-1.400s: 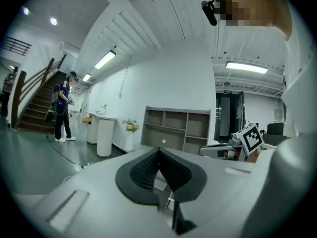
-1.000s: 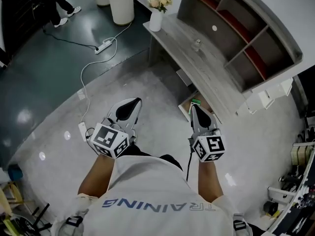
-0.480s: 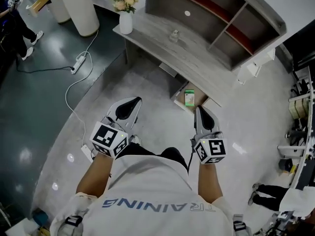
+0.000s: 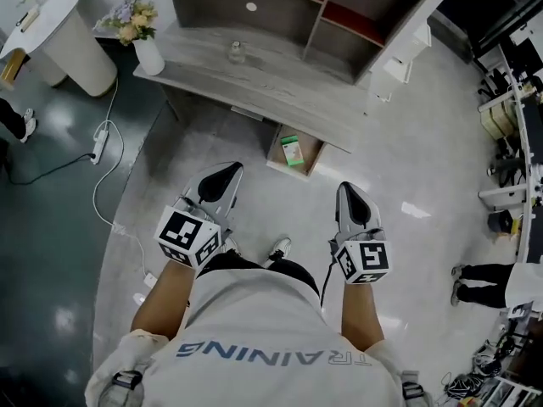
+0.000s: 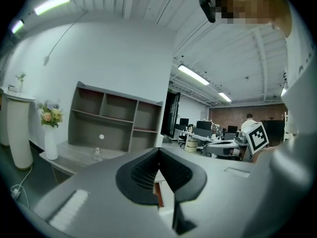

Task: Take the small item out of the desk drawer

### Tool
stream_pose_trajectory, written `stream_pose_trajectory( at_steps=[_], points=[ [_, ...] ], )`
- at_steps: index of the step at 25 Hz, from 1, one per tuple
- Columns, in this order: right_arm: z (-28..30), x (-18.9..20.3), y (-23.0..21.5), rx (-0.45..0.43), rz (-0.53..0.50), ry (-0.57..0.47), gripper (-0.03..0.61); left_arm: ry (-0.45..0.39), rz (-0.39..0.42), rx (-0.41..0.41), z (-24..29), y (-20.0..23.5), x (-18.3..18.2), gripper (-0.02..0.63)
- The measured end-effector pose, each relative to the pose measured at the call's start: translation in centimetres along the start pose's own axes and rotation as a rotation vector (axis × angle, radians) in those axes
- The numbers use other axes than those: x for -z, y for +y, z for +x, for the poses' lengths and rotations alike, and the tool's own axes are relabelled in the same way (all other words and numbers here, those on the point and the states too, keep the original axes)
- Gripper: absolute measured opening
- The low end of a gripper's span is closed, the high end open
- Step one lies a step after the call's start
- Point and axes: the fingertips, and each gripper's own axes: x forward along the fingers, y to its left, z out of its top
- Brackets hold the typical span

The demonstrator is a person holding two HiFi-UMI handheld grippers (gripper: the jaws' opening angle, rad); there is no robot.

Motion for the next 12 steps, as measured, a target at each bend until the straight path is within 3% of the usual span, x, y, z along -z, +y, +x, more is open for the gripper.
stream_pose_trajectory(
  at_steps=[6,12],
  points=[
    [-1.2,1.2,-6.8,0.052,0.039,-0.019,0.017,0.013,0.039,0.026,4.9,-4.6,-0.2,-0.002],
    [-1.2,1.8,-9.7,0.056,0.055,-0.014,0.017,0.047,0.029,0.006,7.1,-5.8,1.0,-0.002]
  ],
)
